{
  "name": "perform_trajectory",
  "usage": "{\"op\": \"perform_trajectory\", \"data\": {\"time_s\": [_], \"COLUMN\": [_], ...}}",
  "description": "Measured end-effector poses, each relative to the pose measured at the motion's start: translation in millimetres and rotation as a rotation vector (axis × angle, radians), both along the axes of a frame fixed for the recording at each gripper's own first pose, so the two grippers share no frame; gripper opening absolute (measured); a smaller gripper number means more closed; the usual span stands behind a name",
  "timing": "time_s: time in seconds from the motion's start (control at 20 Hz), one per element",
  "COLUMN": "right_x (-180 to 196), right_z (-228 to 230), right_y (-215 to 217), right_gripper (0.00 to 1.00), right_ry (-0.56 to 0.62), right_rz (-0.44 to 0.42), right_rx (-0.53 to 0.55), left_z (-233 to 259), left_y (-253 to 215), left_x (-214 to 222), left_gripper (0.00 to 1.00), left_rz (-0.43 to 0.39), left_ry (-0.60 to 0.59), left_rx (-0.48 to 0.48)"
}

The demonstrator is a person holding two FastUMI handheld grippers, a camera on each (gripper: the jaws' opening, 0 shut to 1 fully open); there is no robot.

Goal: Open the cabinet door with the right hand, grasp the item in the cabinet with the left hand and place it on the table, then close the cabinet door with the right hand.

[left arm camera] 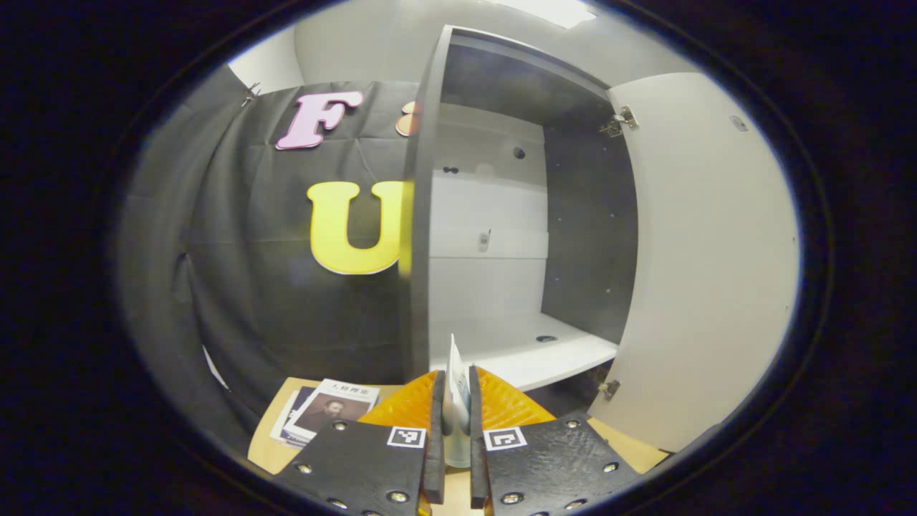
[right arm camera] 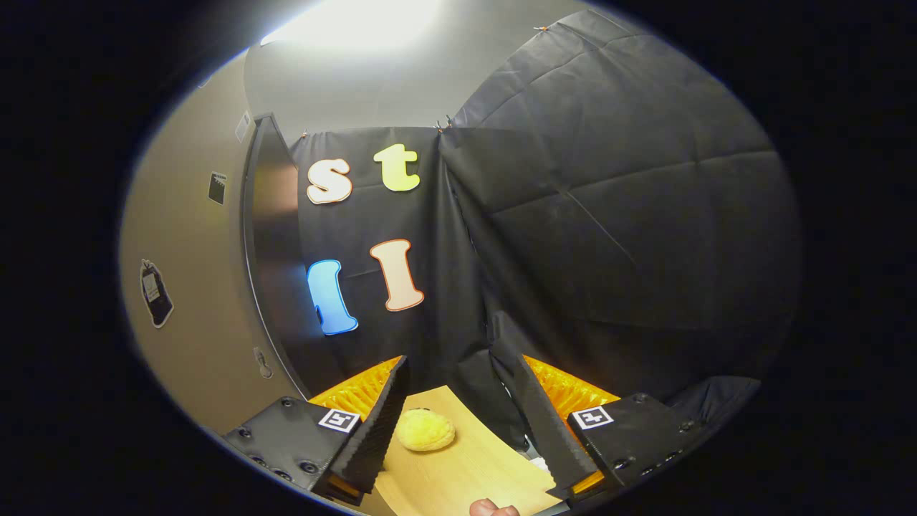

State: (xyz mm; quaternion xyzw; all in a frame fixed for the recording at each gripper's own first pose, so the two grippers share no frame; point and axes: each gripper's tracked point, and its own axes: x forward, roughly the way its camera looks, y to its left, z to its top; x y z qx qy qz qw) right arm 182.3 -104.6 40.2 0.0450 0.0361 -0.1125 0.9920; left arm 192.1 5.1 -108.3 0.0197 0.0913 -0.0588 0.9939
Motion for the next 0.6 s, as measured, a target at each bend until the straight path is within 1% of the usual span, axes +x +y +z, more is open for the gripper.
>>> {"op": "perform_trajectory", "data": {"time_s": [0.05,0.1,0.15,0.2,0.25,0.3,0.35,0.4,0.55,0.6], "right_x": [-2,-4,-7,-9,-12,-15,-18,-21,-29,-32], "right_z": [0,0,-1,-3,-5,-8,-10,-12,-18,-21], "right_y": [1,2,4,5,6,8,10,12,15,17], "right_gripper": [0.84,0.84,0.84,0.85,0.85,0.84,0.84,0.85,0.84,0.85], "right_ry": [0.003,0.005,0.01,0.015,0.022,0.031,0.039,0.045,0.059,0.066], "right_rz": [0.001,0.0,0.002,0.003,0.005,0.008,0.01,0.012,0.014,0.015], "right_rx": [-0.003,-0.004,-0.003,-0.002,-0.001,0.001,0.004,0.007,0.016,0.014], "left_z": [-10,-21,-33,-45,-59,-73,-89,-102,-146,-158], "left_y": [10,20,28,35,40,45,49,52,59,61], "left_x": [-10,-20,-30,-40,-49,-58,-67,-76,-98,-104], "left_gripper": [0.12,0.15,0.15,0.18,0.18,0.12,0.12,0.15,0.15,0.12], "left_rz": [0.022,0.044,0.065,0.084,0.099,0.113,0.124,0.13,0.157,0.167], "left_ry": [0.002,0.008,0.012,0.016,0.019,0.025,0.03,0.032,0.04,0.037], "left_rx": [0.005,0.004,-0.004,-0.017,-0.031,-0.042,-0.048,-0.052,-0.043,-0.034]}}
